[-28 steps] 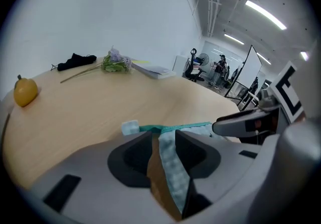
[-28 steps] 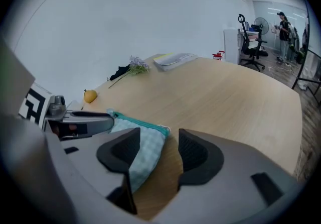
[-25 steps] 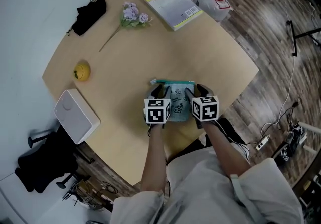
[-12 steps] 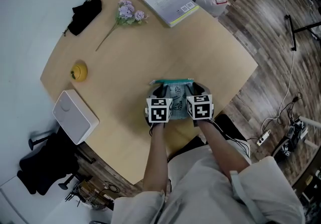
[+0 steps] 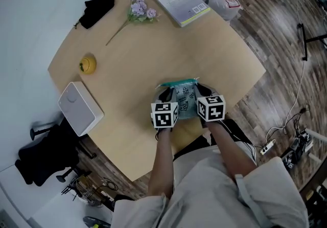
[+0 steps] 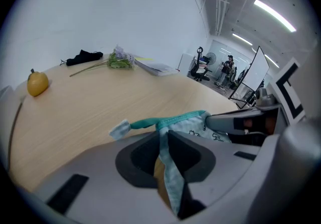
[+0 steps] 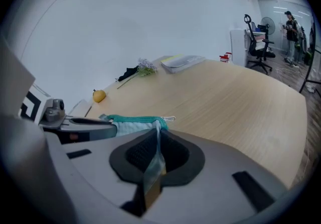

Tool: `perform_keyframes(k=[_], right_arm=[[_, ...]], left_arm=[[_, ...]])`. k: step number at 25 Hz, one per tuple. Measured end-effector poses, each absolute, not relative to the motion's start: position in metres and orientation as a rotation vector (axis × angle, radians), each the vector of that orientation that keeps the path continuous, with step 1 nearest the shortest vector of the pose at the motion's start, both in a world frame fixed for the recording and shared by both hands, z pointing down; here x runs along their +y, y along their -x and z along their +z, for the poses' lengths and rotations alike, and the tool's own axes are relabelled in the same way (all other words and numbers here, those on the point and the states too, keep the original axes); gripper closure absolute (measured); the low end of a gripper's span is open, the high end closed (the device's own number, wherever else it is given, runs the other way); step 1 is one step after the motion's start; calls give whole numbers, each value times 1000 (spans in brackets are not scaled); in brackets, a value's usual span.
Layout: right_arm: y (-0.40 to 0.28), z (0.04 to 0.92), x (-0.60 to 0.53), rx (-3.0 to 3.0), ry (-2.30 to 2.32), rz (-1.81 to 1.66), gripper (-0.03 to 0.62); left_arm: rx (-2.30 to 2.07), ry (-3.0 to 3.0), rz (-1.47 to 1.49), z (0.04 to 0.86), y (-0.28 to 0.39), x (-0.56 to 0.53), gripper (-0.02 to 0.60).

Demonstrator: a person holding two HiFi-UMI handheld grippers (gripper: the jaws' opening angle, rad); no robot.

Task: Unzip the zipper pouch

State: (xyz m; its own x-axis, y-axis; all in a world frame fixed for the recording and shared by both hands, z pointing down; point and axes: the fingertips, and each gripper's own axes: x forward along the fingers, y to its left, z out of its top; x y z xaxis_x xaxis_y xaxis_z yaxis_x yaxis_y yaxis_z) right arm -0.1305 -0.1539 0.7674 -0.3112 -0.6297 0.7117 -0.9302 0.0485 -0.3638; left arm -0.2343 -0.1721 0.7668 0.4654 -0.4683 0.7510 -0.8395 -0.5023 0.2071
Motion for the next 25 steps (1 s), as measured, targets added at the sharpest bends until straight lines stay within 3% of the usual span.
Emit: perform_keyframes(k=[13,25], right_arm=[[108,657,-181,-2342,-1413,743,572],[91,533,-210,-2592,-1325,224,572]], left_arm=[[-1413,-2128,442,665,216,-170,526],[-1585,-2283,315,559,191,-182,537]])
